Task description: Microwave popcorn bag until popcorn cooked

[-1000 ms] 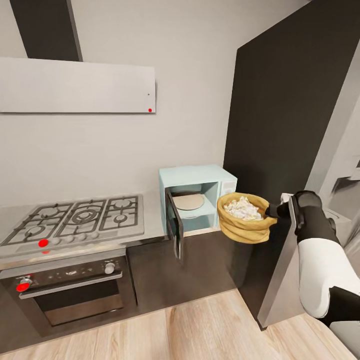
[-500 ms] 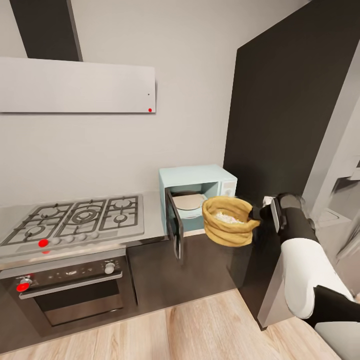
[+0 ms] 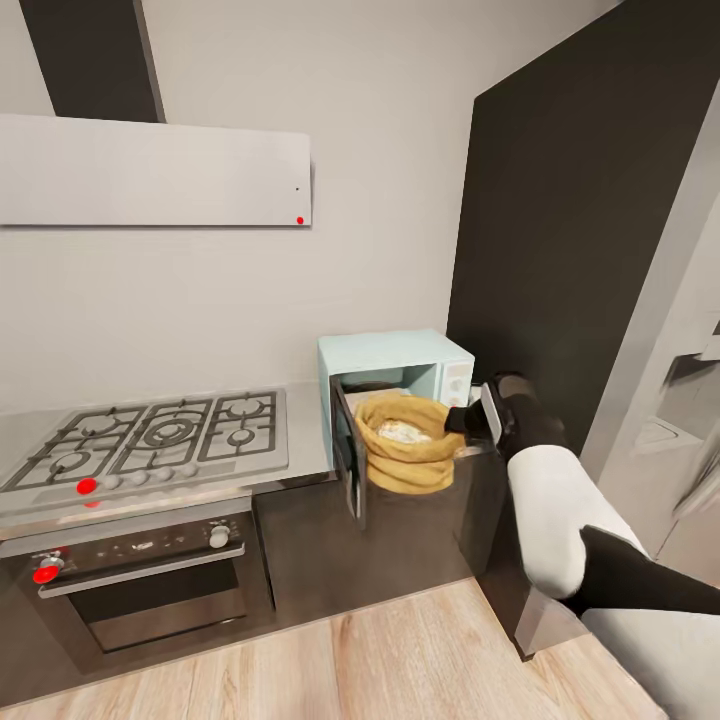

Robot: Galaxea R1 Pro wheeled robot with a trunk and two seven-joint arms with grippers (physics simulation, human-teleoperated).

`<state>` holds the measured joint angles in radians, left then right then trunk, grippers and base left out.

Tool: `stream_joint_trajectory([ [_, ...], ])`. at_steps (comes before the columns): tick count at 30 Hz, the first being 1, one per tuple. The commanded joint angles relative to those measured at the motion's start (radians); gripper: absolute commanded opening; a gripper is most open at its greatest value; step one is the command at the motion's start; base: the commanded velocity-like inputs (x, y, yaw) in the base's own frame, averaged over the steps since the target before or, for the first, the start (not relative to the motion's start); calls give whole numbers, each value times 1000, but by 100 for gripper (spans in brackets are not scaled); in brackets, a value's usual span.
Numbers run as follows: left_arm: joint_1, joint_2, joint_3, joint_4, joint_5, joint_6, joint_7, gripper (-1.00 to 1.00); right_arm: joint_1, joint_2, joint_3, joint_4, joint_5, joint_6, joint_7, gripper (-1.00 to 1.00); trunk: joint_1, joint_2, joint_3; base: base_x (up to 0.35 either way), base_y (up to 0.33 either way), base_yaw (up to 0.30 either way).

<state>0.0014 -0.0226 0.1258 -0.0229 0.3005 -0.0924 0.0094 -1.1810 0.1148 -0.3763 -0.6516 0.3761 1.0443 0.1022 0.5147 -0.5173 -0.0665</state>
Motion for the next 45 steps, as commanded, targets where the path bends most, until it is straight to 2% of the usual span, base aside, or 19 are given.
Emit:
stream_joint_trajectory([
  [1,0,0,8,-2,-1,-1,1,100,-15,0,-7,8,8,3,5,-100,0,-2,-2,0,0,0],
  [5,0,0,8,-2,-1,-1,1,100,-40,-1,-11,17,8,3,0,-100,0,-2,-2,0,0,0],
  [19,0,0,9,-2,0,-1,1,100,-42,-5,-10,15,11,3,-31,-100,0,-2,-2,0,0,0],
  [24,0,0,10,-4,0,-1,-2,100,-40,-4,-6,43,17,3,-36,-100,0,-2,-2,0,0,0],
  [30,0,0,10,-5,-1,-1,-8,100,-40,-36,-7,77,27,3,-39,-100,0,-2,-2,0,0,0],
  [39,0,0,8,-5,0,-1,-9,100,-40,-38,-12,101,14,3,-33,-100,0,-2,-2,236,0,0],
  [45,0,0,9,-5,-1,-1,-9,100,-40,-39,-16,85,15,3,-29,-100,0,-2,-2,33,0,0],
])
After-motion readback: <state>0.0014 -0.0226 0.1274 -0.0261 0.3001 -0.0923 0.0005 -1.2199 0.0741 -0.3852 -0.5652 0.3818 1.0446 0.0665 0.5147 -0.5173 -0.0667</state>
